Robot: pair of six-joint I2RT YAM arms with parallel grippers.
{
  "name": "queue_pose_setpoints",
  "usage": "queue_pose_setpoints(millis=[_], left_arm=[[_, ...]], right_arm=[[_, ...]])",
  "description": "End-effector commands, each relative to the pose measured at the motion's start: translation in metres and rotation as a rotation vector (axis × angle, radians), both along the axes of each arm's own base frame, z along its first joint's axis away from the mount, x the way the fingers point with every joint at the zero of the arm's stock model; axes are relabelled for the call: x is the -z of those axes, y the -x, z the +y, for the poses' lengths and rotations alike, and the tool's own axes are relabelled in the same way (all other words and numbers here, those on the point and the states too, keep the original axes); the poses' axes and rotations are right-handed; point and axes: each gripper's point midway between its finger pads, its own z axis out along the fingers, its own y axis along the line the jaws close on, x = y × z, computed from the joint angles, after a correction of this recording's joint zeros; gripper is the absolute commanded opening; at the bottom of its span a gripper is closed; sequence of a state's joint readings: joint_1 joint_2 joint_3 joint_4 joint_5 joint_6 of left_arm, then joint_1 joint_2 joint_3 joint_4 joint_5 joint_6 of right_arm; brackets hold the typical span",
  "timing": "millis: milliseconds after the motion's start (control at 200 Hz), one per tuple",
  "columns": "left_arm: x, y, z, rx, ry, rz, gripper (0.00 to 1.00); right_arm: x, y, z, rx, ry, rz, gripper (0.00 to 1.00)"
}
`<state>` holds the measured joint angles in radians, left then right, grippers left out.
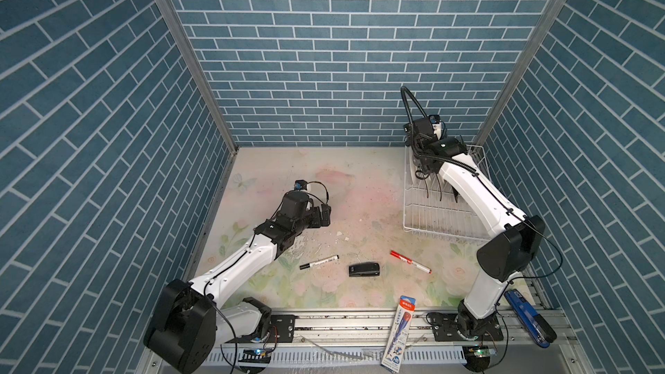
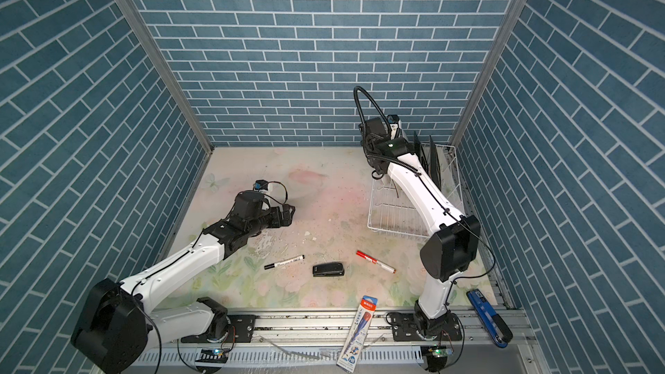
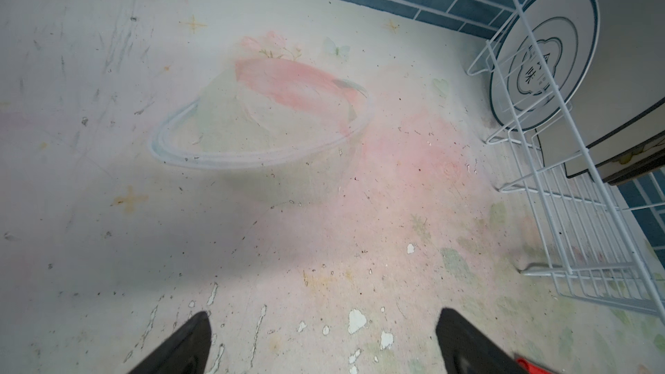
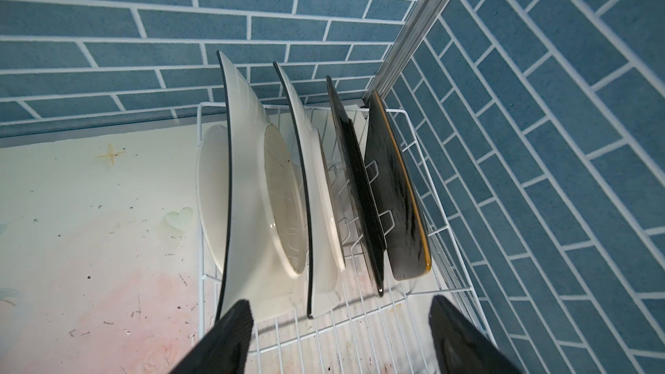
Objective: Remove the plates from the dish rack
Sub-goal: 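Raise the right gripper above the rack while the left gripper moves toward it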
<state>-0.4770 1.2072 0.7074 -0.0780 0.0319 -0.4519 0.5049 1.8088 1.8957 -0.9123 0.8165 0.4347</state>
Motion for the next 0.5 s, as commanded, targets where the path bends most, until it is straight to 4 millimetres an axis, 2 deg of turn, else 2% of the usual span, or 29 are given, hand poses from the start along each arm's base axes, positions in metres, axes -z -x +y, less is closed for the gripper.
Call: queue_pose_setpoints(millis=[0, 80, 175, 495], left_arm=[[-0.009, -0.004, -0.010, 0.027, 0.022, -0.005, 1.00], [-0.009, -0.006, -0.011, 0.027, 0.016, -0.006, 1.00], [-0.011, -0.008, -0.010, 0.023, 0.007, -0.016, 1.00], [-0.015, -0.010, -0.016, 0.063, -0.013, -0.001, 1.00]], right_arm=[[-0.006, -0.012, -0.001, 0.029, 0.048, -0.023, 0.72], [-0.005, -0.020, -0.002, 0.043, 0.065, -0.028, 0.66], [0.000, -0.029, 0.000, 0.035, 0.051, -0.014, 0.64], [0.012, -0.048, -0.011, 0.064, 0.034, 0.021, 0.61]])
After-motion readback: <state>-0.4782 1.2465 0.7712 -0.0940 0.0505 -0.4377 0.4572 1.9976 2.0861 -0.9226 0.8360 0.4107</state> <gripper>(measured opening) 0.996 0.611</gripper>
